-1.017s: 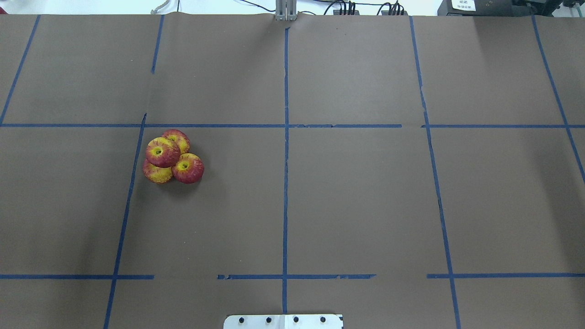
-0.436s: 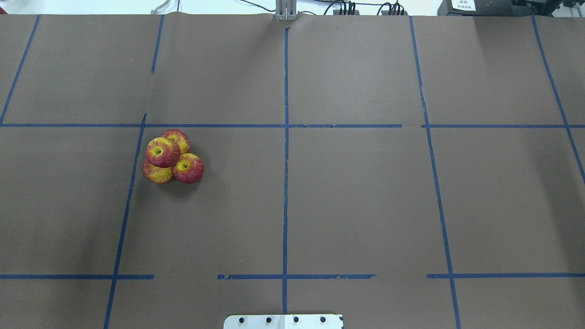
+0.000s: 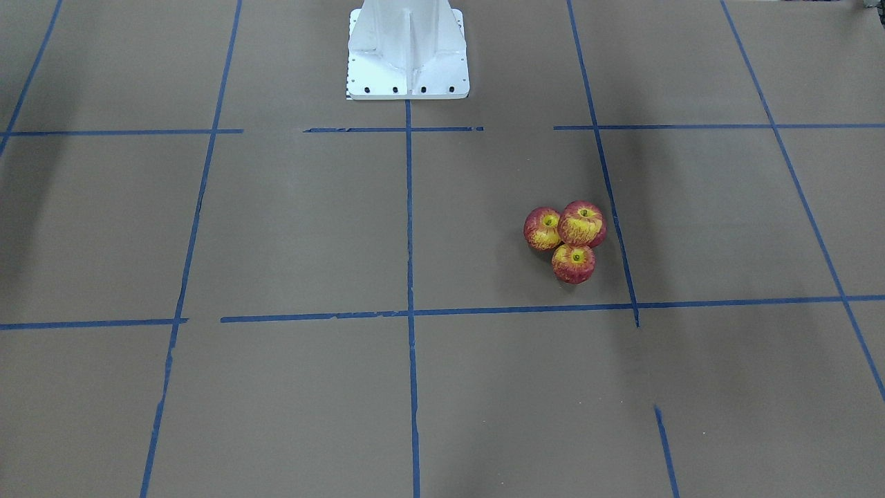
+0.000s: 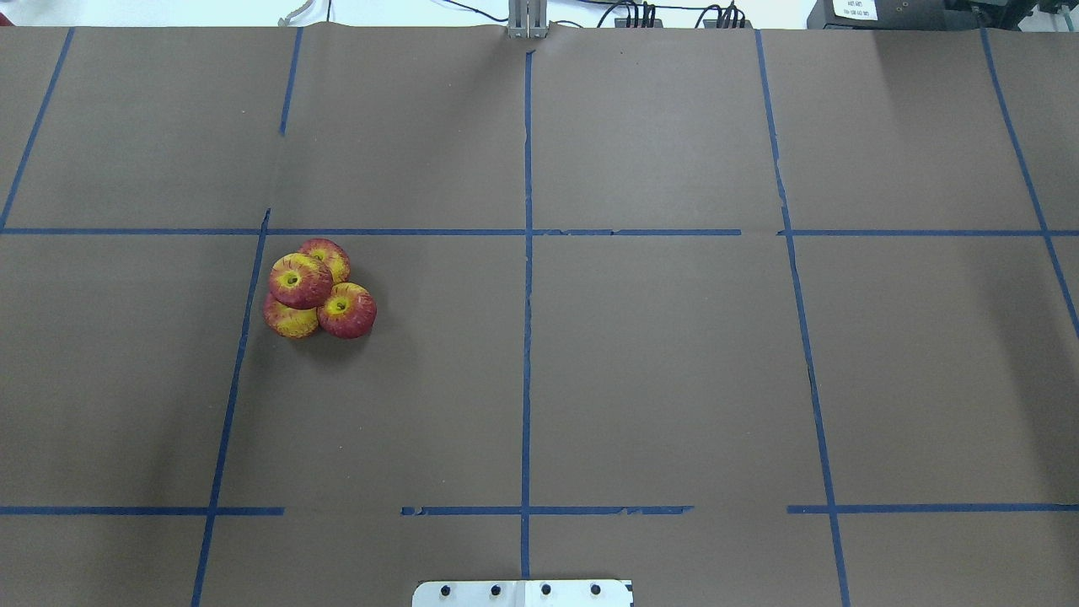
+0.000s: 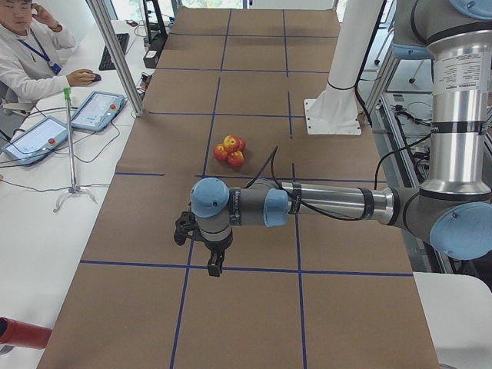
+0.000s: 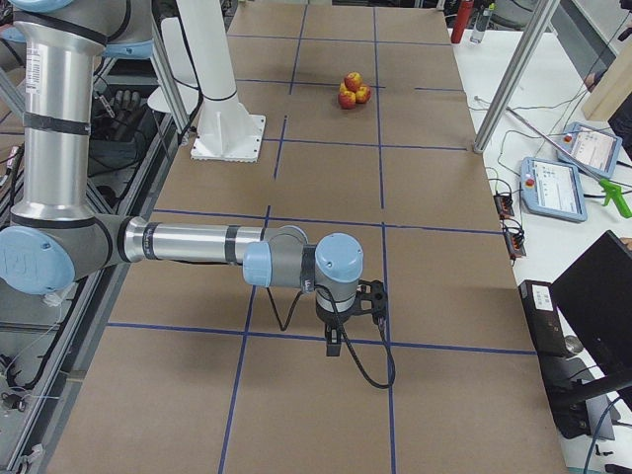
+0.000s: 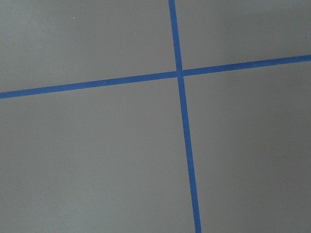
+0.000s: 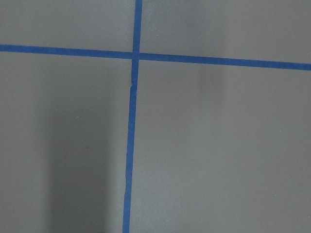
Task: Stack apples
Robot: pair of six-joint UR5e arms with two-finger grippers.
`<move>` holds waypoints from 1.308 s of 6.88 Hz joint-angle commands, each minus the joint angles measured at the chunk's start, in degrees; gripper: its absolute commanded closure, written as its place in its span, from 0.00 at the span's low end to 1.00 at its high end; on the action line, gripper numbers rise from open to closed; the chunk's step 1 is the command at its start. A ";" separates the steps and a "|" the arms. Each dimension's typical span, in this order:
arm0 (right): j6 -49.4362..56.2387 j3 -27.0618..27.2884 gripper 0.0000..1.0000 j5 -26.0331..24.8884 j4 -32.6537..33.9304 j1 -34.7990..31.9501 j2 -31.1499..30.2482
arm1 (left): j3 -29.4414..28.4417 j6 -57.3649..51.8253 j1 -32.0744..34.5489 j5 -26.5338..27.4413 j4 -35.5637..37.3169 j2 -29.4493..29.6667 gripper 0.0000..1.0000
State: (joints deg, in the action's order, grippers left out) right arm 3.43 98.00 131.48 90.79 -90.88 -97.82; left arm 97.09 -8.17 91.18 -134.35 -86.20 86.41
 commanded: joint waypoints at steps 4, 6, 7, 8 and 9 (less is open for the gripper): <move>-0.09 0.00 0.00 0.00 0.00 0.00 0.00 | 0.03 0.08 -0.12 -0.03 0.16 0.08 0.00; -0.09 0.00 0.00 0.00 0.00 0.00 0.00 | 1.08 0.08 -0.12 -0.03 0.16 0.51 0.00; -0.09 0.00 0.00 0.00 0.00 0.00 0.00 | 1.00 0.08 -0.12 -0.03 -0.01 0.69 0.00; 0.00 0.00 0.00 0.00 0.00 0.00 0.00 | 1.87 0.17 -0.03 -0.03 0.68 0.78 0.00; 0.00 0.00 0.00 0.00 0.00 0.00 0.00 | 2.05 0.17 -0.03 -0.03 0.51 0.96 0.00</move>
